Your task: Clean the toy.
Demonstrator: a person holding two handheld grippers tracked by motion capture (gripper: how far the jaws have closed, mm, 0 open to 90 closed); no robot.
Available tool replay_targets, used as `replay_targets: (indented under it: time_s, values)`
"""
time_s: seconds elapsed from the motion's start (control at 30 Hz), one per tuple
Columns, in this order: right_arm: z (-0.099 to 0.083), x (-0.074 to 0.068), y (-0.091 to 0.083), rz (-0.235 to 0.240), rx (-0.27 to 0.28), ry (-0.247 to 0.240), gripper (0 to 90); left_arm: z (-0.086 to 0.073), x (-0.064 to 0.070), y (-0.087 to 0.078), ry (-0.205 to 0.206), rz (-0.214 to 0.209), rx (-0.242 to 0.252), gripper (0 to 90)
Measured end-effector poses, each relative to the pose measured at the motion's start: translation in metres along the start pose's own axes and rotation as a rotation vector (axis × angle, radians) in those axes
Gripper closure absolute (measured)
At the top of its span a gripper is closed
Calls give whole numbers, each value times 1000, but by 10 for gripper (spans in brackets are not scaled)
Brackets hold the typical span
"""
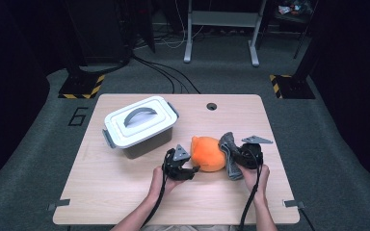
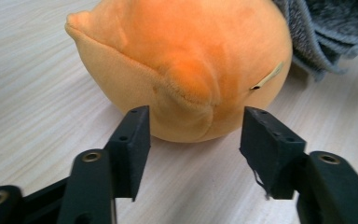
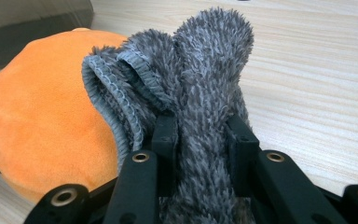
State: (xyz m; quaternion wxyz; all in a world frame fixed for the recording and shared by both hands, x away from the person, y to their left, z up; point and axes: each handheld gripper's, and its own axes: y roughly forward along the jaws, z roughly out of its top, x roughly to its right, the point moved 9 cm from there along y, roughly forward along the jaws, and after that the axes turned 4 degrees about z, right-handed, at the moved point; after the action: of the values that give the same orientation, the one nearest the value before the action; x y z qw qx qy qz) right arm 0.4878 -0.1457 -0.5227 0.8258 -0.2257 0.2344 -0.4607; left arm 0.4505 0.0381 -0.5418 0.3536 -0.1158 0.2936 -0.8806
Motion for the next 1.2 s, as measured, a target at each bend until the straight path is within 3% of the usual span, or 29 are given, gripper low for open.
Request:
replay_targets:
  time_s: [0.1,0.2,0.27,0.4,0.53,0.67,0.8,1.03,1.2]
  values:
    - [1,1,1,-2,-1,1,695,2,1,4,13,5,8,410]
    - [2,0,2,-2,0,-4,696,4,6,5,47,8,10,513]
    - [2,0,2,-4,1,0,697,5,6,6,44,4,20,603]
    - [4,1,2,-11,8,-7,698,7,4,6,-1,-26,24,744]
    - [8,-3,-4,-12,32,-18,699,9,3,4,-80,-75,26,777]
    - [18,-16,-16,5,64,-57,699,13,5,1,-135,-114,24,785]
    - [30,-40,-23,48,86,-98,699,15,5,-1,-173,-140,20,784]
    - [35,-83,-15,104,59,-197,699,15,4,-1,-175,-132,14,781]
    - [33,-88,-3,94,35,-222,700,13,1,0,-186,-123,14,780]
